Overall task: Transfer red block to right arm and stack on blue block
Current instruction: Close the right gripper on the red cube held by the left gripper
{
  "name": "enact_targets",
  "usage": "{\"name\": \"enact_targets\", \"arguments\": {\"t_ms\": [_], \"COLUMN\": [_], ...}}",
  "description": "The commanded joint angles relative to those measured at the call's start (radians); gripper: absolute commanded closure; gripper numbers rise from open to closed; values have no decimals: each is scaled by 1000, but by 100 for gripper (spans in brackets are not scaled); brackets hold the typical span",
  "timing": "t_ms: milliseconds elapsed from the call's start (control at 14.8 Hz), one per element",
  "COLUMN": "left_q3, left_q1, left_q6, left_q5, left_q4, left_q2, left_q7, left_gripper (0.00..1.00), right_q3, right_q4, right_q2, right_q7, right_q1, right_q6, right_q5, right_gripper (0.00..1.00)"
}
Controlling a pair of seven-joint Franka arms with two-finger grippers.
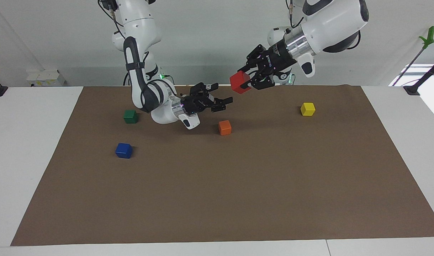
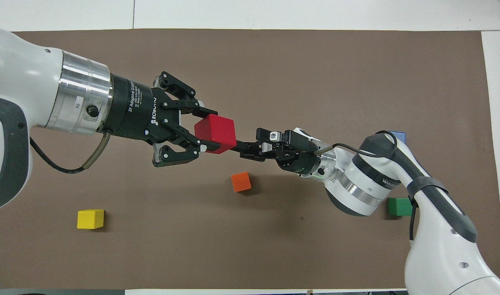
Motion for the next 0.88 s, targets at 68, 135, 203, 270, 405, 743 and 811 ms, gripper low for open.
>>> {"name": "enact_targets", "arguments": {"t_ms": [68, 135, 203, 270, 405, 743, 811], "left_q3": [4, 4, 4, 4, 4, 4, 4], "left_q1": [-9, -10, -12, -18, -28, -42, -50], "left_q6": [-10, -9, -10, -10, 0, 7, 7], "left_q5": [-23, -23, -23, -22, -23, -16, -14], "left_q4": [28, 28, 28, 28, 28, 22, 20], "left_q2": [16, 16, 16, 16, 14, 11, 11], "left_q7": [-23, -22, -22, -23, -23, -23, -23], "left_gripper": [100, 100, 100, 100, 100, 100, 100], "right_q3": [7, 12, 12, 13, 24, 41, 41], "right_q4": [33, 33, 33, 34, 50, 77, 76], "right_q2": [15, 17, 18, 17, 18, 14, 3], "right_q7": [77, 76, 76, 76, 73, 125, 134], "right_q1": [10, 30, 34, 36, 45, 76, 77], "right_q6": [6, 6, 8, 11, 38, 107, 112], "right_q5": [65, 73, 90, 99, 107, 182, 182], "right_gripper": [0, 0, 0, 0, 0, 0, 0]}}
